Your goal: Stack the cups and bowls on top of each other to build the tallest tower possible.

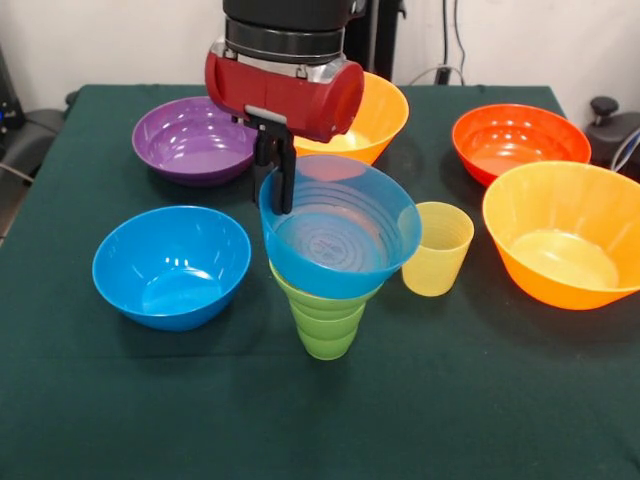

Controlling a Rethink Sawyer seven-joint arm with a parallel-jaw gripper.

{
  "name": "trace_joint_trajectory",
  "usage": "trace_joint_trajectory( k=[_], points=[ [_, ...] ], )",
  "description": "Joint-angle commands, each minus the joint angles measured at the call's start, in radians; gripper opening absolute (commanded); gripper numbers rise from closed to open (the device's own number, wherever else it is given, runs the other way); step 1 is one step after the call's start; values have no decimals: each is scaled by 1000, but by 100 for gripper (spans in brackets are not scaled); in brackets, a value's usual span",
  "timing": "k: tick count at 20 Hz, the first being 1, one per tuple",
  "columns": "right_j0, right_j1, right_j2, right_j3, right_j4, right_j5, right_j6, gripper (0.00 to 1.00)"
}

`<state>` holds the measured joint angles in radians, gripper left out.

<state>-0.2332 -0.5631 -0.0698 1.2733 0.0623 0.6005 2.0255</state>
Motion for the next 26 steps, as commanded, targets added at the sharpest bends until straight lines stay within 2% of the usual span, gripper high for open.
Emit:
trace_joint_trajectory(
  k=[1,9,14,19,26],
  points=[
    [14,-35,47,117,22,-92,157,0],
    [18,-67,56,189,30,-134,148,0],
    [14,-54,59,182,35,-134,139,0],
    [17,-76,64,247,36,-182,147,0],
    [21,-83,63,290,33,-235,148,0]
  ],
)
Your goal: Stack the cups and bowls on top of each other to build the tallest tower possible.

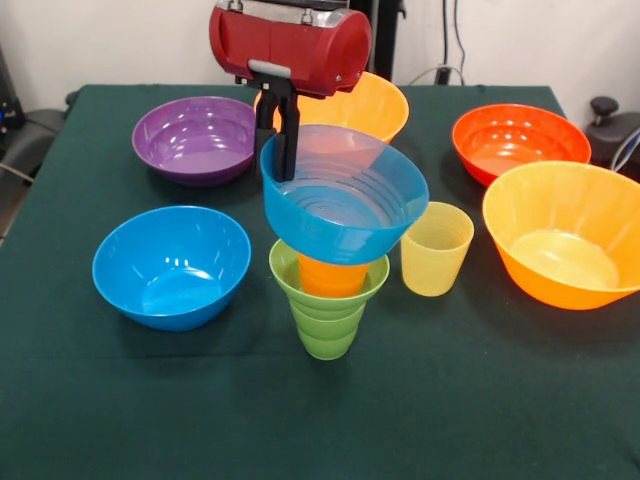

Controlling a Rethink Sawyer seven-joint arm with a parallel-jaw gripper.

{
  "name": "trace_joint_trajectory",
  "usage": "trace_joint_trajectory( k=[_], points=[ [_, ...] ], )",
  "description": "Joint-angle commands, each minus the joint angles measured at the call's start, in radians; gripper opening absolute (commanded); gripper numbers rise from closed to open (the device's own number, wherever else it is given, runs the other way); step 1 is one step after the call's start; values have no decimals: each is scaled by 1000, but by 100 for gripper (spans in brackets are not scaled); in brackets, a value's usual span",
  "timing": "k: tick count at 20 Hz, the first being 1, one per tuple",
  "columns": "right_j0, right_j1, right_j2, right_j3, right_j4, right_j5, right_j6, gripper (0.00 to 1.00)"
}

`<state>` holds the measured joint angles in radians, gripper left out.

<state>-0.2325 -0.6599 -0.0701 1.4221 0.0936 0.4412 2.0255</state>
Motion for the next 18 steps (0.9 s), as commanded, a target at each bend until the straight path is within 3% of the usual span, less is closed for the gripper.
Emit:
trace_joint_trajectory(
  k=[1,18],
  points=[
    [19,12,65,147,0,-79,143,0],
    [15,0,76,190,9,-115,134,0]
  ],
)
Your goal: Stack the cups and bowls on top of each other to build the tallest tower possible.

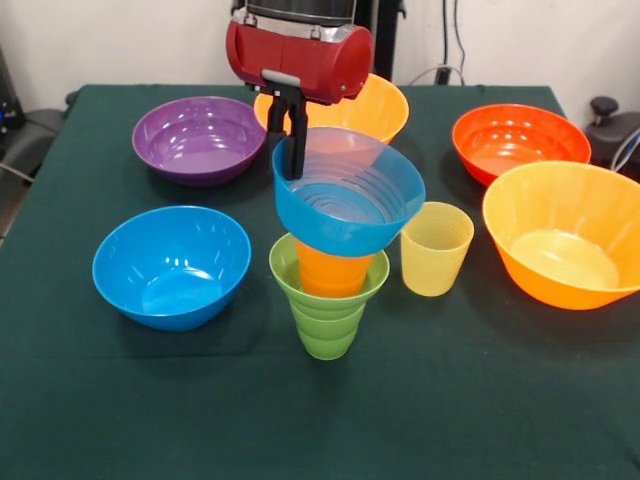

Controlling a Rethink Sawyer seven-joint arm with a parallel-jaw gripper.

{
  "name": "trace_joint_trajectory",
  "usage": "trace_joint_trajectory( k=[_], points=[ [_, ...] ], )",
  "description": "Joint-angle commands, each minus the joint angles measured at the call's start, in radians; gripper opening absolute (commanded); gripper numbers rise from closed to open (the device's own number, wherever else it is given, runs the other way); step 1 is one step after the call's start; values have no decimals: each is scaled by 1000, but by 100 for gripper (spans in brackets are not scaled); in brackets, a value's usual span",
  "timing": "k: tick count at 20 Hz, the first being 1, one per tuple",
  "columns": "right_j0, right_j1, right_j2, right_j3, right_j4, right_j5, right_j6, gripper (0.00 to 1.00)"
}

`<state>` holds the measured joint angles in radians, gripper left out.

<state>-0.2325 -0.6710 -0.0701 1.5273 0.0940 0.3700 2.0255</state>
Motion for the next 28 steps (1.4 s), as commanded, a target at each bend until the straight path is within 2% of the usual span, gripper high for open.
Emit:
trace_joint_trajectory(
  k=[1,28],
  points=[
    [15,10,77,88,7,-49,133,0],
    [1,1,91,138,-12,-125,113,0]
  ],
)
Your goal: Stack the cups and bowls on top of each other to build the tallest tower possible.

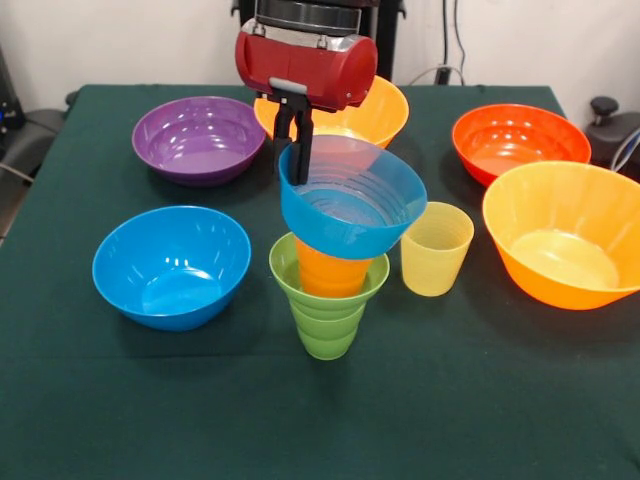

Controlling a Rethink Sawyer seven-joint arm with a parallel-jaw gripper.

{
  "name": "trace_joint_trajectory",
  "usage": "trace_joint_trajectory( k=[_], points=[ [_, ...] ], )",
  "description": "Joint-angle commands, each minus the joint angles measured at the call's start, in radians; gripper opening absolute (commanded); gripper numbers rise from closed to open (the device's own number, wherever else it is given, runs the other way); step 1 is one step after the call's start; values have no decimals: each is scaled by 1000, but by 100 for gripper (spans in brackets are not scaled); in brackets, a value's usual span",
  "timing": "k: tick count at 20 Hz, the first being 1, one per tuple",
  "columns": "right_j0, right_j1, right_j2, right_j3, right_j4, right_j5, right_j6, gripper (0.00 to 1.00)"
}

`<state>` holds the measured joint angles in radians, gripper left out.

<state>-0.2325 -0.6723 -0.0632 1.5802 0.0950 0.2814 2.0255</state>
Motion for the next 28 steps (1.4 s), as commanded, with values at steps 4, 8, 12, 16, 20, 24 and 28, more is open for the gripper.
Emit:
trace_joint_trajectory(
  k=[4,8,12,16,20,24,28],
  points=[
    [-2,3,88,90,-17,-46,110,0],
    [-2,4,90,90,-15,-45,110,0],
    [0,4,89,93,-13,-46,114,0],
    [-11,-1,100,104,-14,-45,106,0],
    [-33,-9,123,123,-22,-61,94,0],
    [-60,-17,153,144,-32,-79,80,0],
    [-92,-25,187,166,-41,-97,68,0]
  ],
)
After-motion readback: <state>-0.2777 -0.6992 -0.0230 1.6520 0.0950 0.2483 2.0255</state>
